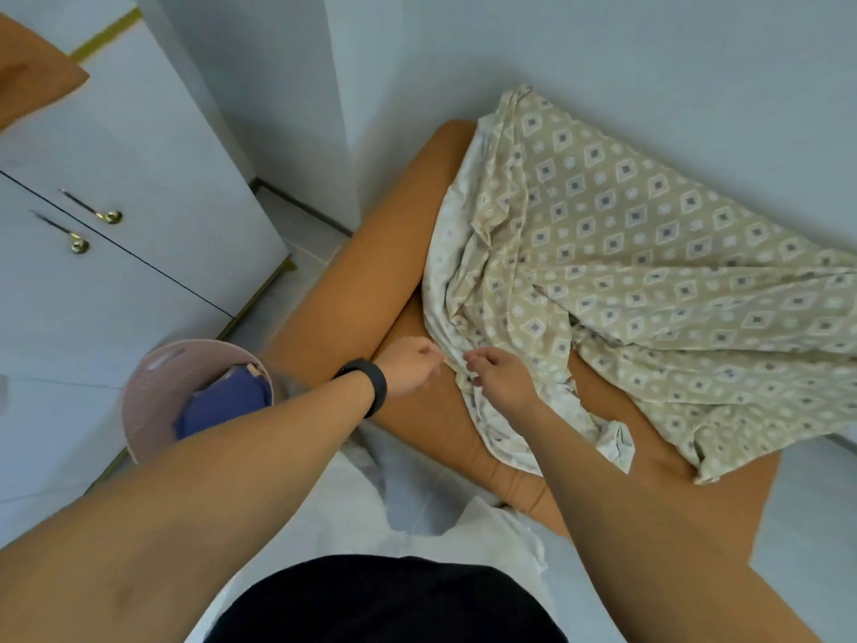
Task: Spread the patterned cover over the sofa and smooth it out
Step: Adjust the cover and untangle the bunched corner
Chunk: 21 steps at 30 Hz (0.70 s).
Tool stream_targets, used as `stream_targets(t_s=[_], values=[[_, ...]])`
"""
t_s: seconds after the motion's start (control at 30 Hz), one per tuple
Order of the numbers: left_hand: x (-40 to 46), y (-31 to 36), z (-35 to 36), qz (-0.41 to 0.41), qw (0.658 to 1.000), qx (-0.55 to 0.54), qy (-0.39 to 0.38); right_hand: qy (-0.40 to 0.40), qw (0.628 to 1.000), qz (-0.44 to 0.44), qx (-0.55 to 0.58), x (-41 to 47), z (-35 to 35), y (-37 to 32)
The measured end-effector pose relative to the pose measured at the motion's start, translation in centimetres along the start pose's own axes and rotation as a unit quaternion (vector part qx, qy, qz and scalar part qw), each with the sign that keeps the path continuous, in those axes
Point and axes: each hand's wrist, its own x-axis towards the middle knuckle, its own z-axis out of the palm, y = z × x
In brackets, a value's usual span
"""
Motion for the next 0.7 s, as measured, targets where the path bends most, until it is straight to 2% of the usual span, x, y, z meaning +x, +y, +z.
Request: stream_targets(t_s=[0.13,0.27,0.57,0.7], values=[[0.8,-1.6,-4.7,-0.028,1.000,-0.014,-0.002,0.001,0.999,0.041,-0.006,1.4,4.3,-1.1],[2.3,-2.4,-7.3,-0.045,0.999,-0.016,-0.005,-0.008,0.998,0.044,-0.052,3.3,5.4,-1.3],[7.5,-5.8,-7.0,-0.090,0.995,-0.040,-0.014,0.010,0.998,0.065,-0.014,13.0,7.7,0.3],[11.7,-8.4,-6.6,-0.121,0.989,-0.082,0.016,-0.008,0.995,0.076,-0.064,19.5,10.6,2.6]])
